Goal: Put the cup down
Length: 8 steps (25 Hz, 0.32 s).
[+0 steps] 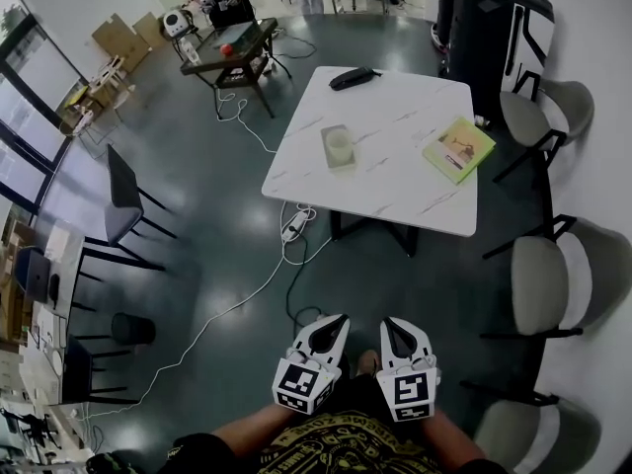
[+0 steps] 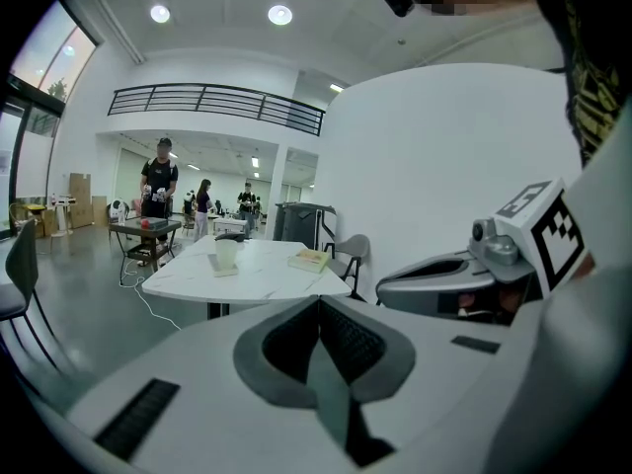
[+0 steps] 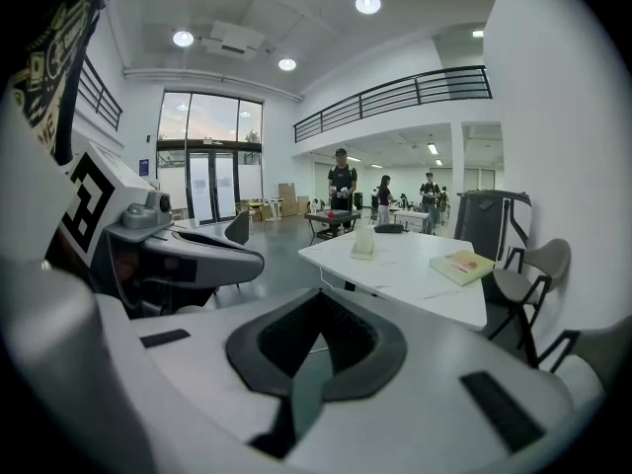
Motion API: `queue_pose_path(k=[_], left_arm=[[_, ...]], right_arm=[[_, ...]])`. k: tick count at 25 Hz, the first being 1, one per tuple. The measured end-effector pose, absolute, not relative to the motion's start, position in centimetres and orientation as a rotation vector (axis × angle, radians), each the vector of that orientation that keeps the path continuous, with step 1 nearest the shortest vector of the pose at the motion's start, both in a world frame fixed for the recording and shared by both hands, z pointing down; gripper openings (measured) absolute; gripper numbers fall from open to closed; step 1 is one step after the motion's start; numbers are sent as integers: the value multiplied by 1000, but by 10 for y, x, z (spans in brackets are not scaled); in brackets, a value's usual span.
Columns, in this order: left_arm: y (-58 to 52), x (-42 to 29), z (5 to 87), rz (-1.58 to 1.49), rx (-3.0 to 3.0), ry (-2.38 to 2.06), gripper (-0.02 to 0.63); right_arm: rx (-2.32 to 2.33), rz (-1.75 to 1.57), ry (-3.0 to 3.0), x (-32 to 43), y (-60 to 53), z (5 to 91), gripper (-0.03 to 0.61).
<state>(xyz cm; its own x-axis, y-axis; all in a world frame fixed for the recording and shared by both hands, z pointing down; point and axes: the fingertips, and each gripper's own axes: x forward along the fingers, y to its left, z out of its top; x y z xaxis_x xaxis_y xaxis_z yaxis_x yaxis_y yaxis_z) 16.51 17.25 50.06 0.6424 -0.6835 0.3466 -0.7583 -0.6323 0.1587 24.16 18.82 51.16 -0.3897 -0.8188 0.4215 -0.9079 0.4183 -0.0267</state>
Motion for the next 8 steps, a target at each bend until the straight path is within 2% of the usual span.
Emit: queue_pose_path(k=[8], left_arm=[[176,157,496,371,2579,-1163,11]], right_arm=[[1465,358,-2344,231,189,508,5]])
